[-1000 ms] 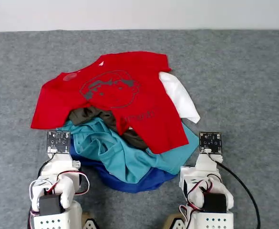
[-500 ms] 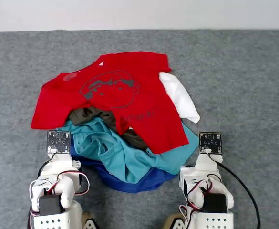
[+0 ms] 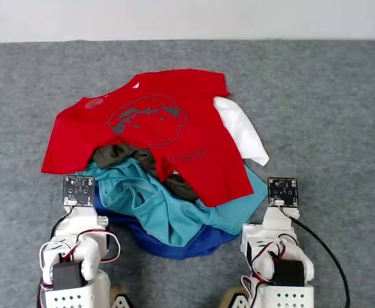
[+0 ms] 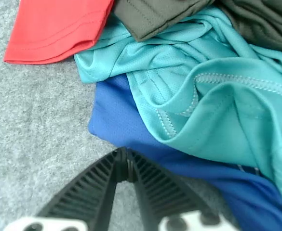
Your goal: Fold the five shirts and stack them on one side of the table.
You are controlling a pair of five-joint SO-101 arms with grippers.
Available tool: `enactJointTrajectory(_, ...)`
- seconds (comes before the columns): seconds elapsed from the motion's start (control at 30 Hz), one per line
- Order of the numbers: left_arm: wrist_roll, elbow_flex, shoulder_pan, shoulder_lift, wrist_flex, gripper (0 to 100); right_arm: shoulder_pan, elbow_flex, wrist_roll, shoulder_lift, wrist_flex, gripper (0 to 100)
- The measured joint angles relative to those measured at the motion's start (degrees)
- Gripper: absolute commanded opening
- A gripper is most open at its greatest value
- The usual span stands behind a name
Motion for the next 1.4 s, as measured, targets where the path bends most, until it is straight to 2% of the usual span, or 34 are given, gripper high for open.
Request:
enactJointTrajectory(0.8, 0.0, -0.6, 0.0, 0.0, 0.0, 1, 0.0, 0.0, 0.0, 0.0, 0.0, 0.9)
enactJointTrajectory(1.2, 0.0, -15.9, 0.0, 0.0, 1.6, 1, 0.0, 0.0, 0.0, 0.0, 0.0, 0.9)
enactJointTrajectory(1.4, -1.1, -22.3, 0.0, 0.0, 7.3, 1, 0.0, 0.0, 0.0, 0.0, 0.0, 0.9)
